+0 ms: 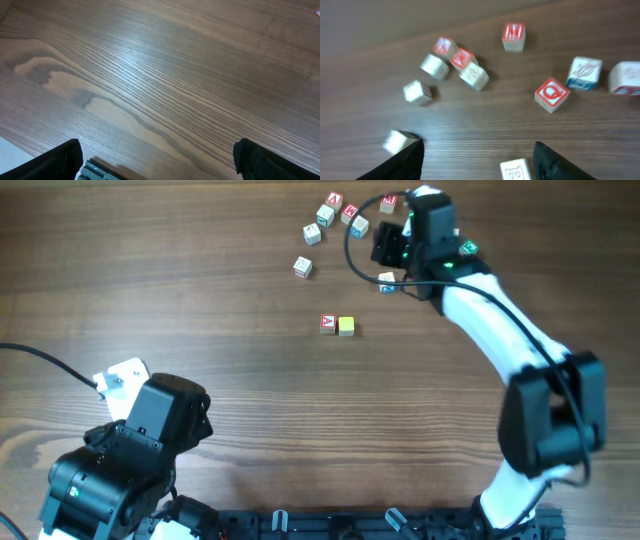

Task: Form a horizontal line
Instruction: 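Reach the right gripper to the white B block and grasp it, then place the B block to the right of the W block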

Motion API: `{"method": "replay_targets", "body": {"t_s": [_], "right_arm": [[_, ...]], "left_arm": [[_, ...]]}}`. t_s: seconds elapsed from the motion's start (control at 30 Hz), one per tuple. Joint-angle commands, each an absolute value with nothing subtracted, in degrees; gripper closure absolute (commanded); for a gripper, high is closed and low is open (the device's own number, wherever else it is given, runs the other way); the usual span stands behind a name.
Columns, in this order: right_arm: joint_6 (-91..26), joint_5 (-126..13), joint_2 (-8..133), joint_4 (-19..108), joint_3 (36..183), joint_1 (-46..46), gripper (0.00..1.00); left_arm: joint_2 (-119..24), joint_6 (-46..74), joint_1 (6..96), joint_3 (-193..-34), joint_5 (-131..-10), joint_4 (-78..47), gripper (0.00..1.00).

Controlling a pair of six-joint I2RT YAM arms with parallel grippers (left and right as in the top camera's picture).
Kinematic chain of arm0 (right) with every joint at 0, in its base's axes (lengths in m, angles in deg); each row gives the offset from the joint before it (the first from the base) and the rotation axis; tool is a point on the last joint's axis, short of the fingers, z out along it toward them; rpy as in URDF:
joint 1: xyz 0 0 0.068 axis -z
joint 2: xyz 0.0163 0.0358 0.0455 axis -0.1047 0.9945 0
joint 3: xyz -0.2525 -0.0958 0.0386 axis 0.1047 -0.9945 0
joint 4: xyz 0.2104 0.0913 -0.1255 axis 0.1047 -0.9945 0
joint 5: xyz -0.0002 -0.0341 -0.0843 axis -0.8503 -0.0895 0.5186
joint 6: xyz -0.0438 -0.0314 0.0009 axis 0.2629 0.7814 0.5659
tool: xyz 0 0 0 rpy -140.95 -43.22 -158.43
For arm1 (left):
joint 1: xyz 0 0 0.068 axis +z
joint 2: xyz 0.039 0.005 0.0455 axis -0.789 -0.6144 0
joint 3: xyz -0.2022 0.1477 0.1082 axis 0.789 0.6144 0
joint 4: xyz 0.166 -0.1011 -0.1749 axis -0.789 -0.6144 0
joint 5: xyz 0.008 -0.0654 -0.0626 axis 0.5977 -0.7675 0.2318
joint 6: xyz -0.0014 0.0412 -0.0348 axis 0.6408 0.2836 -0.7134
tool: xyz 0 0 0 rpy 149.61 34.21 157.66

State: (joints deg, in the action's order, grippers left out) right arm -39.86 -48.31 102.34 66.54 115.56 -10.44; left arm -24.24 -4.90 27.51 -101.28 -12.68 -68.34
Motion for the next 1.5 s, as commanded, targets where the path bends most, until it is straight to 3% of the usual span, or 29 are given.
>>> {"method": "replay_targets", "body": {"t_s": [0.0, 0.2, 0.37, 0.6, 0.67, 0.77, 1.23, 1.37, 1.47], "right_arm": [[-38.07, -48.31, 108.96, 67.37, 116.37, -10.81, 0.3], [-38.15, -42.32, 114.63, 67.51, 116.31, -10.81, 0.3], [-38.17, -42.93, 114.87, 65.54, 116.31, -10.83, 0.5], [-36.64, -44.35, 114.95, 62.72, 116.09, -10.83, 0.5], [-36.69, -44.35, 114.95, 62.08, 116.09, -10.83, 0.62], [-36.67, -44.35, 114.93, 61.52, 116.11, -10.83, 0.67], [-36.88, -52.33, 100.94, 51.72, 116.7, -10.85, 0.75], [-36.95, -63.69, 100.02, 46.02, 116.2, -10.96, 0.79], [-38.26, -64.0, 100.09, 43.2, 114.27, -12.36, 0.79]], "left_arm": [[-24.09, -5.89, 27.62, -101.19, -12.57, -68.3, 0.0], [-24.09, -5.89, 27.62, -101.19, -12.57, -68.3, 0.0], [-24.09, -5.89, 27.62, -101.19, -12.57, -68.3, 0.0], [-24.09, -5.89, 27.62, -101.19, -12.57, -68.3, 0.0], [-24.09, -5.89, 27.62, -101.19, -12.57, -68.3, 0.0], [-24.09, -5.89, 27.62, -101.19, -12.57, -68.3, 0.0], [-24.09, -5.89, 27.62, -101.19, -12.57, -68.3, 0.0], [-24.09, -5.89, 27.62, -101.19, -12.57, -68.3, 0.0], [-24.09, -5.89, 27.62, -101.19, -12.57, -68.3, 0.0]]}}
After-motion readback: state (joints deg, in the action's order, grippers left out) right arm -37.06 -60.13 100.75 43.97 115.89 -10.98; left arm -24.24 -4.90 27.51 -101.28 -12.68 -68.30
